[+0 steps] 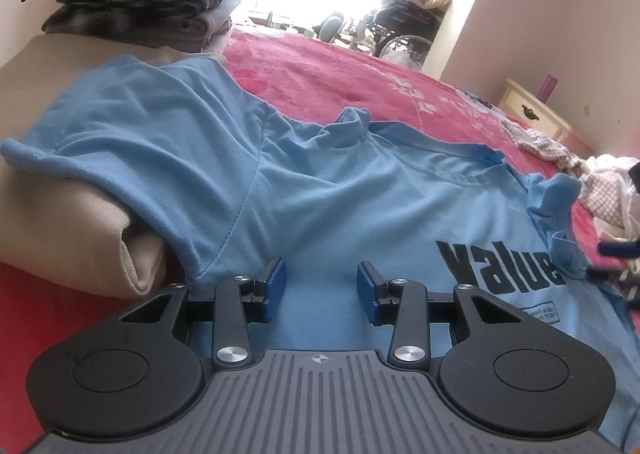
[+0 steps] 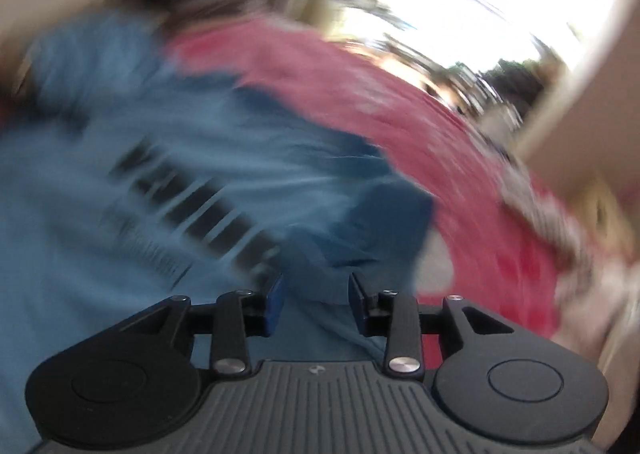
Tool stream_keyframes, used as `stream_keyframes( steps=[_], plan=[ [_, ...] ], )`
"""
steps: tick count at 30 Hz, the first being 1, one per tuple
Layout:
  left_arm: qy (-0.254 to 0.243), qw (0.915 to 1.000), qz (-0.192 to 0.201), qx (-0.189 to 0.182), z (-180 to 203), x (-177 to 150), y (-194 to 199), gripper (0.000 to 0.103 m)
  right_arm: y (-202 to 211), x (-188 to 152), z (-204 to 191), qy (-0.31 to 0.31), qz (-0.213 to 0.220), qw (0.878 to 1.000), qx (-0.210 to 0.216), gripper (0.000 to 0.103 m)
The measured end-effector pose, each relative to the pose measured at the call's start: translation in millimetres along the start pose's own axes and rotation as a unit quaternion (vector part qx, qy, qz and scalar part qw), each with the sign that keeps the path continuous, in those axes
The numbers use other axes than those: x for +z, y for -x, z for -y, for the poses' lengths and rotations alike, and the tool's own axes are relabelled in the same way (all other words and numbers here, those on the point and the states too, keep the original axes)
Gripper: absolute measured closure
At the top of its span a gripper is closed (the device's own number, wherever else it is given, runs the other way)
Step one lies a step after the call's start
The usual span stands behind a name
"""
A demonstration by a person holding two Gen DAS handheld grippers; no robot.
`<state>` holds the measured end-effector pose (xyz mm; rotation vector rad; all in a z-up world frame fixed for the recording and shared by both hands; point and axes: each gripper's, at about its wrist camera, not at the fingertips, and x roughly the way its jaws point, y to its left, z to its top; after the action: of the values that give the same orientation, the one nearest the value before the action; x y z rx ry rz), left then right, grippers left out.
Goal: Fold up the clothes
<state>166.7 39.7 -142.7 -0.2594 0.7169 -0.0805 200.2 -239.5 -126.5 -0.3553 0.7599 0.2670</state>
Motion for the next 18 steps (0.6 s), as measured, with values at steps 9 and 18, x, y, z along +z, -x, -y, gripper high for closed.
stream_keyframes(
  steps=[9, 18],
  plan=[
    [-0.003, 1.0000, 0.001, 0.001, 0.8, -0.5, -0.9, 0.064, -26.9, -0.4, 97.7, -0.341, 0.033, 0.939, 0.033, 0.062],
    [-0.008, 1.0000, 0.003, 0.001, 1.0, -0.9, -2.1, 0.063, -42.7, -9.9, 126.2, -0.416, 0.094, 0.900, 0.089, 0.036]
  ],
)
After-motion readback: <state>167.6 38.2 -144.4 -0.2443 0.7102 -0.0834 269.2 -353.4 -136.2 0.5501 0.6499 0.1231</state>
